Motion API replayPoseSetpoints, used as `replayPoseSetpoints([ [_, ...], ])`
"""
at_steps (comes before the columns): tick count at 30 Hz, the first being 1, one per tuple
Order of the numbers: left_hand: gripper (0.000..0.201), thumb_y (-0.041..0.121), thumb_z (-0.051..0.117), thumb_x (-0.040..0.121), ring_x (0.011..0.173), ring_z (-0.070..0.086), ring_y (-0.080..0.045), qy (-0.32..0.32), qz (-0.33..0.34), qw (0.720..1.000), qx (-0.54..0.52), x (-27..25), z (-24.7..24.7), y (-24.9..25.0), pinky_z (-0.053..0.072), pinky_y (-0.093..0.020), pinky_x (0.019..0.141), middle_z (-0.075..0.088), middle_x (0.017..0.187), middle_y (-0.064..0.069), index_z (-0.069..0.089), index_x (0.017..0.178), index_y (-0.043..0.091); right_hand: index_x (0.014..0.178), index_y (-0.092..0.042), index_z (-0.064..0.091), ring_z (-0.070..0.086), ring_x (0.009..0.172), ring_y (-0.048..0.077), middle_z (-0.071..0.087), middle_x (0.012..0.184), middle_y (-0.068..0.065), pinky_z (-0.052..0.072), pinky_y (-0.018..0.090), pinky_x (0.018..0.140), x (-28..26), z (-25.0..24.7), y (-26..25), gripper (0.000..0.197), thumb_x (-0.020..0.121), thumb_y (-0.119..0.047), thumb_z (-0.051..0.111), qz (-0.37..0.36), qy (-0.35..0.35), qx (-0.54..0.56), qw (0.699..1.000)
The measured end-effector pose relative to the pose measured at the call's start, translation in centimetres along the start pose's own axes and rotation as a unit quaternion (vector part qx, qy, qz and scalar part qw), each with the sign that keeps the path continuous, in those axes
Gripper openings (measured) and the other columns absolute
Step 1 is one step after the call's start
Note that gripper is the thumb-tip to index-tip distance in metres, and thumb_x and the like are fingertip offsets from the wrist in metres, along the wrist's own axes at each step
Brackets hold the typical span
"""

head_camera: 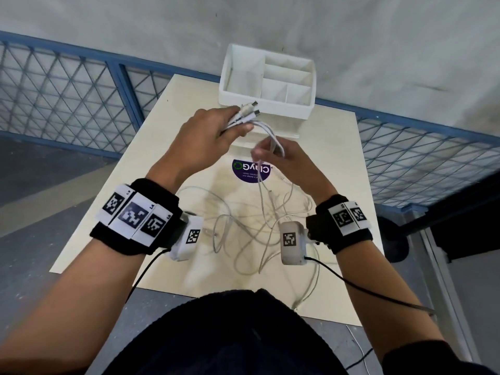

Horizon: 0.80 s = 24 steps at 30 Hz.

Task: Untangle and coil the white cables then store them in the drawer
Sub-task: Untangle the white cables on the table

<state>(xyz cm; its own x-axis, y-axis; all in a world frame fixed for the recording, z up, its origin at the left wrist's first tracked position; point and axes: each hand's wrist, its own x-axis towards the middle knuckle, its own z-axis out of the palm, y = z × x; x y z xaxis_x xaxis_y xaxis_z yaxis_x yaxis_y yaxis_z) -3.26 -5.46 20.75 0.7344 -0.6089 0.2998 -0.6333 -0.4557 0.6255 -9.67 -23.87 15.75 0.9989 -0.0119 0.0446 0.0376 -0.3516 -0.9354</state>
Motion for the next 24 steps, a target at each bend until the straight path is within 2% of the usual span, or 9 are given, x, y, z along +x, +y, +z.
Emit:
replayPoseSetpoints([
  [2,0.032,0.043,0.048,0.090,0.069,0.048,-0.025,0.029,-0.014,0.999,0.004,0.0,-0.7,-0.5,0.041,-0.037,0.066,0.050,0.061,0.010,0.063,0.093,0.015,0.071,0.005,0.057,0.046,0.057,0.018,0.054,0.062,0.010,0.042,0.016,0.065,-0.4,-0.2,0.7,0.028,0.091,-0.015,0.059,0.020,0.004,0.017,1.000],
  [6,0.033,0.035,0.048,0.095,0.069,0.054,-0.028,0.117,-0.048,0.992,0.025,-0.4,-3.1,-3.3,0.036,-0.031,0.063,0.062,0.071,-0.006,0.064,0.094,0.006,0.049,-0.020,0.040,0.031,0.041,0.010,0.031,0.047,-0.002,0.042,0.039,0.067,-2.3,-2.5,4.6,0.045,0.088,-0.025,0.064,0.107,0.043,-0.006,0.993],
  [11,0.036,0.034,0.048,0.095,0.091,0.062,-0.041,0.153,-0.124,0.976,0.096,-1.2,-4.1,-6.8,0.040,-0.039,0.070,0.068,0.097,-0.025,0.066,0.096,0.003,0.053,-0.008,0.037,0.027,0.047,0.009,0.025,0.053,-0.001,0.037,0.027,0.057,-4.2,-4.6,5.9,0.056,0.091,-0.048,0.050,0.134,0.129,-0.017,0.982],
  [15,0.036,0.034,0.058,0.089,0.090,0.061,-0.042,0.050,-0.232,0.964,0.117,-1.3,-2.3,-8.1,0.046,-0.042,0.071,0.064,0.090,-0.026,0.060,0.091,-0.002,0.064,-0.008,0.038,0.019,0.050,0.011,0.022,0.058,0.001,0.016,0.028,0.052,-3.1,-4.9,4.3,0.051,0.098,-0.045,0.035,0.124,0.117,-0.037,0.985],
  [18,0.029,0.031,0.066,0.085,0.081,0.057,-0.033,0.024,-0.198,0.977,0.074,-1.1,0.1,-6.2,0.037,-0.033,0.066,0.054,0.079,-0.012,0.053,0.089,0.006,0.058,-0.019,0.033,0.023,0.049,0.009,0.028,0.053,-0.006,0.021,0.025,0.053,-1.7,-4.5,2.7,0.047,0.098,-0.044,0.037,0.105,0.094,-0.106,0.984],
  [21,0.050,0.037,0.071,0.079,0.069,0.056,-0.019,0.020,-0.088,0.995,-0.044,-0.6,2.4,-3.2,0.037,-0.025,0.064,0.058,0.082,-0.001,0.053,0.124,0.026,0.055,-0.023,0.029,0.025,0.049,0.007,0.028,0.047,-0.012,0.024,0.019,0.050,-0.8,-3.5,0.1,0.048,0.098,-0.041,0.039,0.086,0.035,-0.154,0.984],
  [22,0.059,0.035,0.073,0.077,0.064,0.034,0.002,-0.003,-0.057,0.994,-0.092,-0.4,3.0,-2.5,0.038,-0.015,0.063,0.061,0.089,0.003,0.048,0.130,0.033,0.054,-0.023,0.029,0.024,0.047,0.007,0.029,0.048,-0.012,0.023,0.017,0.048,-0.6,-3.0,-0.7,0.048,0.098,-0.039,0.039,0.076,0.003,-0.154,0.985],
  [23,0.063,0.032,0.075,0.076,0.098,0.019,0.002,-0.035,-0.041,0.989,-0.138,-0.3,3.5,-1.7,0.038,-0.007,0.068,0.062,0.101,0.007,0.046,0.132,0.035,0.054,-0.021,0.031,0.025,0.046,0.006,0.030,0.050,-0.011,0.024,0.017,0.047,-0.3,-2.5,-1.4,0.048,0.098,-0.037,0.039,0.071,-0.023,-0.153,0.985],
  [24,0.061,0.028,0.074,0.077,0.070,0.038,0.015,-0.073,-0.032,0.979,-0.187,0.0,4.2,-1.2,0.039,-0.006,0.076,0.062,0.109,0.009,0.047,0.132,0.032,0.054,-0.020,0.034,0.026,0.045,0.006,0.031,0.049,-0.010,0.024,0.017,0.048,-0.1,-2.3,-1.9,0.047,0.099,-0.034,0.039,0.069,-0.037,-0.147,0.986],
])
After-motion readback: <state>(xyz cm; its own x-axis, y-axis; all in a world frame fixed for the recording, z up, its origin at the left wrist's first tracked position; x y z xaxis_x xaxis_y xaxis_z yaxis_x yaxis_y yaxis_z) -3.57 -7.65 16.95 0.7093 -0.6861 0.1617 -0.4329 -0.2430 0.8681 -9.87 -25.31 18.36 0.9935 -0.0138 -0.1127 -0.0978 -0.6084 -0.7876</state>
